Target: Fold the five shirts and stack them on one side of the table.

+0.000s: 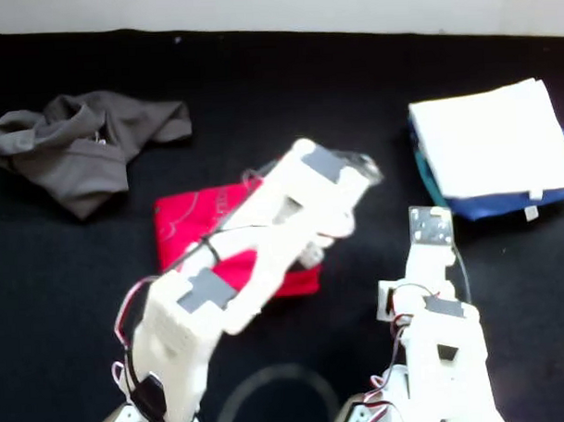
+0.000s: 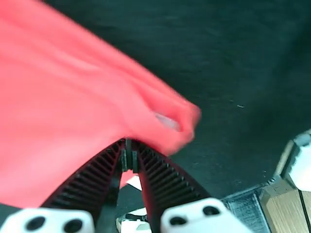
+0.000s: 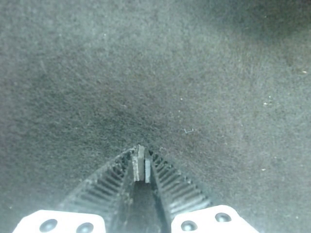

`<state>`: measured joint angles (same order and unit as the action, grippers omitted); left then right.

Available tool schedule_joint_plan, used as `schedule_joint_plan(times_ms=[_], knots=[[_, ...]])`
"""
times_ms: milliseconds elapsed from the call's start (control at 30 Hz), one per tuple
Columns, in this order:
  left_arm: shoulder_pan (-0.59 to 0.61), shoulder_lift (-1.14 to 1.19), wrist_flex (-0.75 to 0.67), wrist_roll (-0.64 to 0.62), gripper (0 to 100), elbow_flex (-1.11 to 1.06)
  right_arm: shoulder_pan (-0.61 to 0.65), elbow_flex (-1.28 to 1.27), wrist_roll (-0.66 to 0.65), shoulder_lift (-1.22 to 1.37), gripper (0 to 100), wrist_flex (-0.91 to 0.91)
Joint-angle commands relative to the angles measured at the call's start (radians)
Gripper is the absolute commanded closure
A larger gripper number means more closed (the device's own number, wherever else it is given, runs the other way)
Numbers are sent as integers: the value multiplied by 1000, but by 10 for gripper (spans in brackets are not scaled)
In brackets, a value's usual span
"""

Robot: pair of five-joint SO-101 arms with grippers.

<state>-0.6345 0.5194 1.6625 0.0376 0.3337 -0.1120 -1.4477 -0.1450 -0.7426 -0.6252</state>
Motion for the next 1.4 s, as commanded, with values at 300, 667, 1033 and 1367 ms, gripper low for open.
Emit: schedule_joint_plan(times_ms=[300, 667, 1033, 1367], knots=[[-18, -35, 100, -6, 991, 31, -5, -7, -3, -2, 992, 27], [62, -82, 34, -32, 991, 30, -5, -7, -3, -2, 992, 27], [10, 74, -21, -183, 991, 31, -4, -7, -3, -2, 992, 27], [171, -85, 100, -180, 991, 208, -4, -7, -3, -2, 992, 27]])
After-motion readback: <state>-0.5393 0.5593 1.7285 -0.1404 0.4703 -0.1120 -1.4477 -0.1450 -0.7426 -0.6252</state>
